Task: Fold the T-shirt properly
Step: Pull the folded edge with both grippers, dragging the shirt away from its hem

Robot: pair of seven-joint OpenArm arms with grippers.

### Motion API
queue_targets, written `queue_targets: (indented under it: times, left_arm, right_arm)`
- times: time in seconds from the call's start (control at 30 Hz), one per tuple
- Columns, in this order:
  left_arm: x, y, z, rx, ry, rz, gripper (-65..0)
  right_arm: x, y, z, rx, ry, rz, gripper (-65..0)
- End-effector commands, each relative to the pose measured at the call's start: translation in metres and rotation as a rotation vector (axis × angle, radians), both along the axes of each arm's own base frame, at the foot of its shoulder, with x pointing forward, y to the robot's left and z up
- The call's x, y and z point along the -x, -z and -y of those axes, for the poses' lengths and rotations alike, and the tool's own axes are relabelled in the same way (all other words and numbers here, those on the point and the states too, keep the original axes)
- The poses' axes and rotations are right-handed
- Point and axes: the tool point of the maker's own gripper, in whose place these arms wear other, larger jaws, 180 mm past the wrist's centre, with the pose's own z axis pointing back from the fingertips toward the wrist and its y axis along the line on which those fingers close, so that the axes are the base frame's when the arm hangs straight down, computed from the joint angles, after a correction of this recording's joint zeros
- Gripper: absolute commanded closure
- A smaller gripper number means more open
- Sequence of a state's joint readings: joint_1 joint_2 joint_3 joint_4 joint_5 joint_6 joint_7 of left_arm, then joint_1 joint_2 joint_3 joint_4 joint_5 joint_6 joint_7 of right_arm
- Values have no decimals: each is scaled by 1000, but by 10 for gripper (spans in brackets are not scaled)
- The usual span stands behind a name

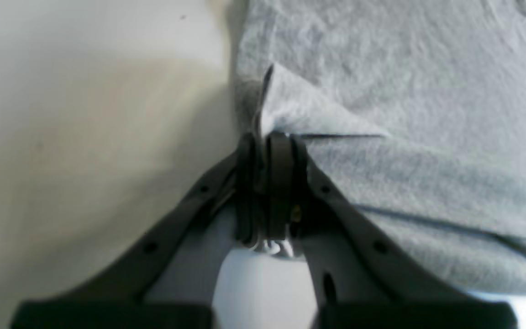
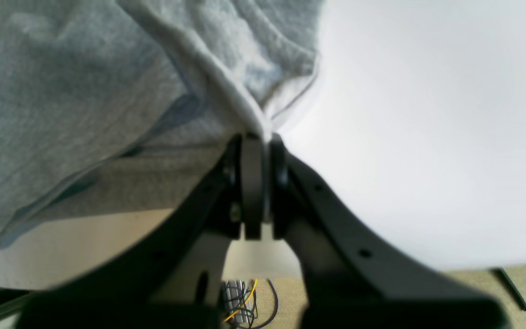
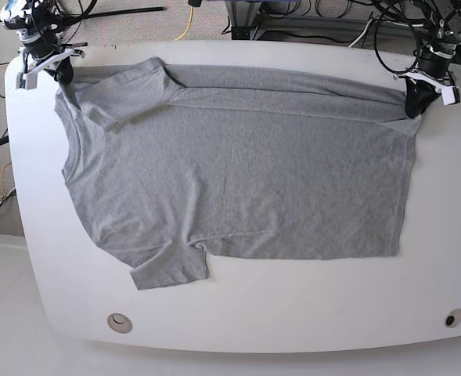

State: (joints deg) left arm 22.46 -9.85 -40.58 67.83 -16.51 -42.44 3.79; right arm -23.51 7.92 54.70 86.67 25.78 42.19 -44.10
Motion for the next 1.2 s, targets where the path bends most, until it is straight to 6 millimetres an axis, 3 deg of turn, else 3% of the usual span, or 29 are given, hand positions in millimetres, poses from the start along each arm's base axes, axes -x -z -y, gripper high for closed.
queue_targets:
  times: [0.0,0.33,0.7,0.87,1.0,1.17]
  left_arm:
    - [109,77,-1,-104,71,-577,0]
    - [133,82,7,-86,70,-619,0]
    - [130,82,7,-86,70,-614,0]
    - [131,76,-5,-92,38,-599,0]
    - [119,65,-18,-98,15,-549,-71]
    - [105,40,-47,-160,-62,-479,-244]
  right_arm:
    - [42,16,14,50,17,-201,0]
    - [50,17,15,53,17,-218,0]
    - [46,17,14,50,17,-210,0]
    - [42,9,16,74,5,-196,-3]
    - [32,-5,20,119,-14,-168,-57]
    - [25,-15,16,142,-25,-142,-233]
